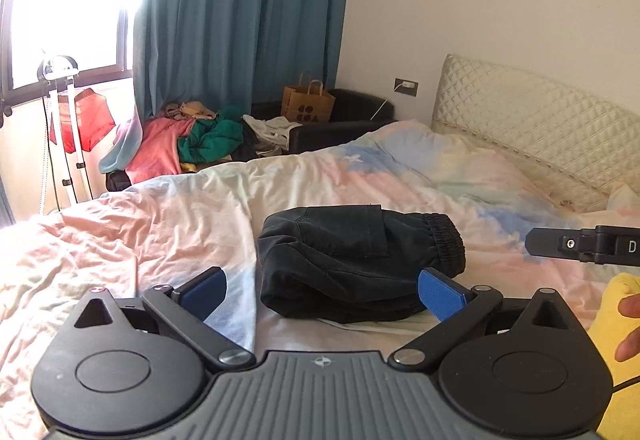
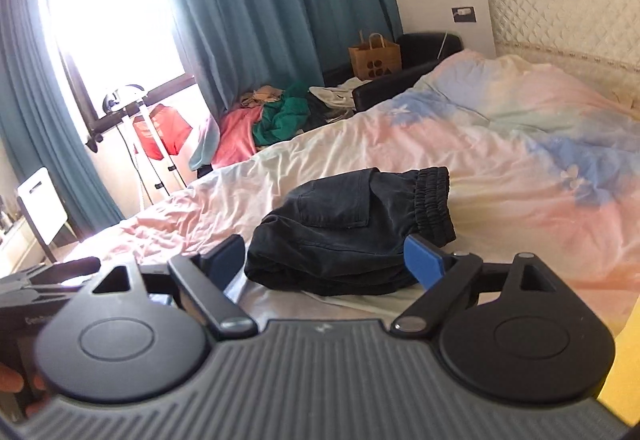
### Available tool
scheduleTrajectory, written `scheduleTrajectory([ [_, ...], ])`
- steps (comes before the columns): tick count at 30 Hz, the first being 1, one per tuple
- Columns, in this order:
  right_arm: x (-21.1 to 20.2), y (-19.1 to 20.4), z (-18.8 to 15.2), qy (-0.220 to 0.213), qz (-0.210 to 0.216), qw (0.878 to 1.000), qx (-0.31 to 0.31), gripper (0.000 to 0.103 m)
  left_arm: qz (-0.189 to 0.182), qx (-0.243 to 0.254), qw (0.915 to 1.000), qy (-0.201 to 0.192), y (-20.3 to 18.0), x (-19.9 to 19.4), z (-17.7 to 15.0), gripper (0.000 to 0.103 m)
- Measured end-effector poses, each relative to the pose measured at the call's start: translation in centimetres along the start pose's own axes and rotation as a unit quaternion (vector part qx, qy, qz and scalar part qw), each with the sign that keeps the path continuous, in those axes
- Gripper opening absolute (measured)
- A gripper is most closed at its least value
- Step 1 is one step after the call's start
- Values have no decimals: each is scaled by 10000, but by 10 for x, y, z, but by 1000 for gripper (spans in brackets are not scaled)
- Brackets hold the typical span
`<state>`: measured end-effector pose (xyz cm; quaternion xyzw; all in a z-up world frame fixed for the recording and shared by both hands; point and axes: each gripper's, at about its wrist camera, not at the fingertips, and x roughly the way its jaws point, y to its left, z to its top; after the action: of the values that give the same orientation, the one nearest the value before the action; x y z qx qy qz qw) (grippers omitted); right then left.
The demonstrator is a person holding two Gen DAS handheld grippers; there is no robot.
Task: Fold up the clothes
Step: 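Open both grippers and withdraw them from the folded trousers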
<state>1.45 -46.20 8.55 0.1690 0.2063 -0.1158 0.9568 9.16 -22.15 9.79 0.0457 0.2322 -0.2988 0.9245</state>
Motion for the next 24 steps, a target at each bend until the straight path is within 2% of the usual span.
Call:
scheduleTrajectory([
  [6, -25, 24, -38, -409, -92, 9987, -286, 88, 247, 73, 9988, -420, 0, -54, -31, 103],
  [11, -23, 31, -69, -577, -203, 9977, -294, 88, 451, -28, 9967, -671, 13, -75, -50, 103],
  [17, -19, 39, -94, -855, -325, 9948, -443, 88, 507, -114, 9948, -874, 25, -83, -63, 103],
  [24, -11, 46, -108, -894, -572, 9912, -794, 88, 452, -45, 9963, -733, 30, -65, -77, 103],
])
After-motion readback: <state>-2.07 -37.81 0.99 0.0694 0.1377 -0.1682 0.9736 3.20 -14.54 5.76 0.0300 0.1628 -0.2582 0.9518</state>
